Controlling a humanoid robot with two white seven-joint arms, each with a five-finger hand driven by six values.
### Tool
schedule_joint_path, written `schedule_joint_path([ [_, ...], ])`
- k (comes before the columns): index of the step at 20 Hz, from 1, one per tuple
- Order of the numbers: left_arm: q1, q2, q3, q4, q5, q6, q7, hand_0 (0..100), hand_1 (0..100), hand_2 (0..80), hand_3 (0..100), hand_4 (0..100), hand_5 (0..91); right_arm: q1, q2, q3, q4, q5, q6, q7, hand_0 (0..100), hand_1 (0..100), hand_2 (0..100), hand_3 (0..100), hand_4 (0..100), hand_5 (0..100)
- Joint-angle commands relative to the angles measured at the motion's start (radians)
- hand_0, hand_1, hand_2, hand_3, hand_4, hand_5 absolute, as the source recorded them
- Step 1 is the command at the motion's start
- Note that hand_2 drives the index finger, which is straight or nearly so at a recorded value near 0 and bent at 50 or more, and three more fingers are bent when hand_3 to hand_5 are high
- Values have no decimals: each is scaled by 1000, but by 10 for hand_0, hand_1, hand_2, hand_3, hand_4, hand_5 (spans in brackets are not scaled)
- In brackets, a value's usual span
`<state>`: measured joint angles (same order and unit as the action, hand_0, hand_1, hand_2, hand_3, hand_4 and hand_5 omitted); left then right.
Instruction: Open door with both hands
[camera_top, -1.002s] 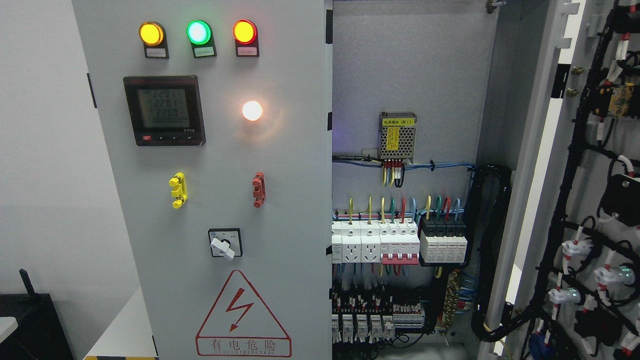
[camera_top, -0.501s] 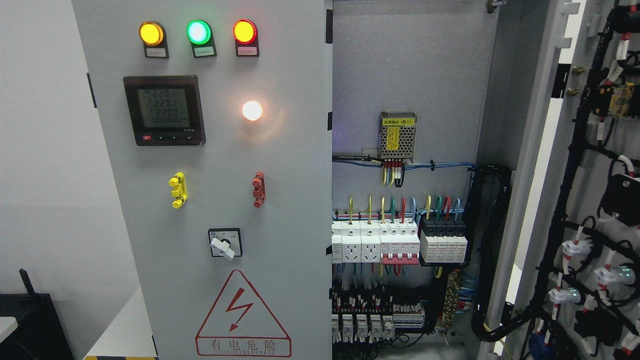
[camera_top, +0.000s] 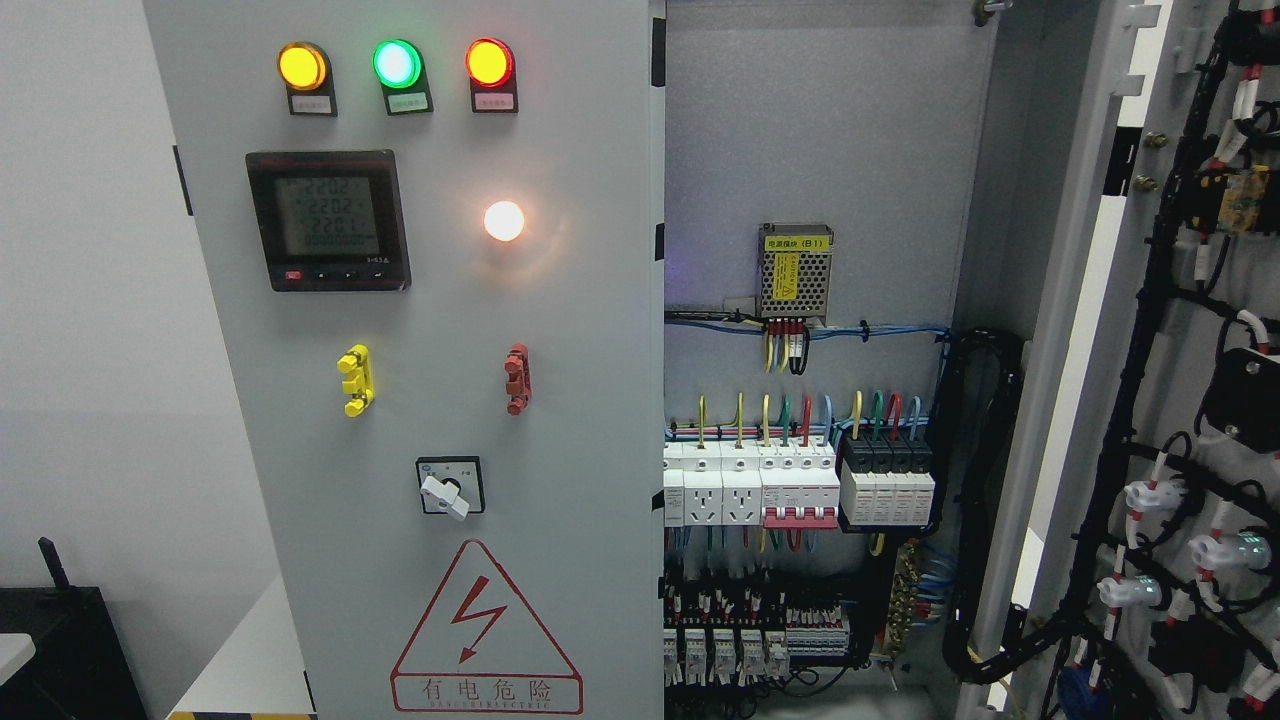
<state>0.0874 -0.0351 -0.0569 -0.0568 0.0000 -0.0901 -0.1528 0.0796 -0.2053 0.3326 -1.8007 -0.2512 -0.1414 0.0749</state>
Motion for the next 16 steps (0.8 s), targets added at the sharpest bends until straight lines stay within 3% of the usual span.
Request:
schedule_joint_path([
  [1,0,0,0,0,20,0,-1,0,0,0,0,31,0,-60,50,5,38,-7,26,-1,106,0,0,0,0,0],
  [8,0,0,0,0,20,0,-1,0,0,0,0,31,0,-75,95,19,40,6,75,-9,106,0,0,0,0,0],
  [16,0,0,0,0,20,0,-1,0,0,0,0,31,0,-142,110,19,61,12,120,-9,106,0,0,0,0,0],
])
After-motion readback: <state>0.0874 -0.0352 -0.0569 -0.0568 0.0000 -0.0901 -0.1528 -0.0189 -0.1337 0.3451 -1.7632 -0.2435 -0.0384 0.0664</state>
